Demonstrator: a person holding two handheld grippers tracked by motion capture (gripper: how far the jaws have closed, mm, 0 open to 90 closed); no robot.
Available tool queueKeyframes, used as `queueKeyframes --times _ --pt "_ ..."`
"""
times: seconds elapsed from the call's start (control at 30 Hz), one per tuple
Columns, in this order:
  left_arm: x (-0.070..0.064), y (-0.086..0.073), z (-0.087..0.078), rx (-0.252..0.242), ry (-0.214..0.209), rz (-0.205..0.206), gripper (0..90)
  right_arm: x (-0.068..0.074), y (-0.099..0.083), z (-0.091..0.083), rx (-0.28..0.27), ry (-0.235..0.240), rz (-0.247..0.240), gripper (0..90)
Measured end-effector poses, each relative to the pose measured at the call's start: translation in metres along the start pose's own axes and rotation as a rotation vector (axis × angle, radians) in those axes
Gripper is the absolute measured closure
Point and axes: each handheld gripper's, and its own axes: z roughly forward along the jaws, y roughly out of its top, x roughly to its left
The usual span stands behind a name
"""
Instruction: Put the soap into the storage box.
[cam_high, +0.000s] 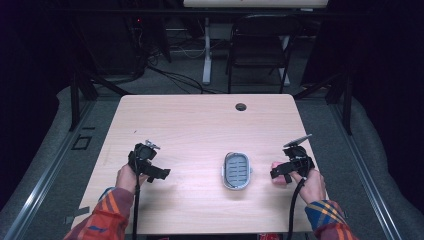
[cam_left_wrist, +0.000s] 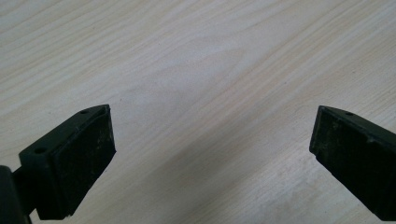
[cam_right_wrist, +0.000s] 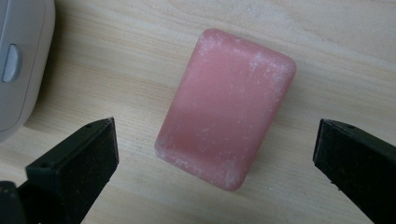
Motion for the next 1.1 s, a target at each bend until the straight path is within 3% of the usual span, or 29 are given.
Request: queueKeyframes --times 0.2,0.3,0.4,0.43,0.6,0.67,0.7,0.9,1.1 --pt "0.0 0.0 0.0 0.001 0.0 0.0 0.0 0.002 0.005 0.004 0.028 -0.014 -0.014 0.0" --pt "0.0 0.0 0.0 0.0 -0.001 0.0 0.0 0.002 0.007 0.008 0.025 -0.012 0.008 0.0" --pt "0.0 0.0 0.0 0.0 -0.001 0.0 0.0 0.001 0.009 0.009 0.043 -0.021 -0.002 0.0" --pt "0.0 0.0 0.0 0.001 -0.001 0.0 0.0 0.003 0.009 0.011 0.026 -0.029 0.019 0.0" --pt "0.0 0.0 -0.001 0.001 -0.002 0.0 0.0 0.004 0.013 0.013 0.062 -0.041 -0.015 0.0" --pt "0.0 0.0 -0.001 0.0 -0.002 0.0 0.0 0.007 0.013 0.015 0.04 -0.05 -0.004 0.0" --pt "0.0 0.0 -0.001 0.001 -0.002 0.0 0.0 0.007 0.015 0.014 0.076 -0.05 -0.021 0.0" --pt "0.0 0.0 0.0 0.001 -0.004 0.0 0.0 0.01 0.016 0.016 0.074 -0.084 -0.049 6.2" --pt "0.0 0.0 0.0 0.002 -0.005 0.0 0.0 0.011 0.017 0.018 0.066 -0.087 -0.046 9.8"
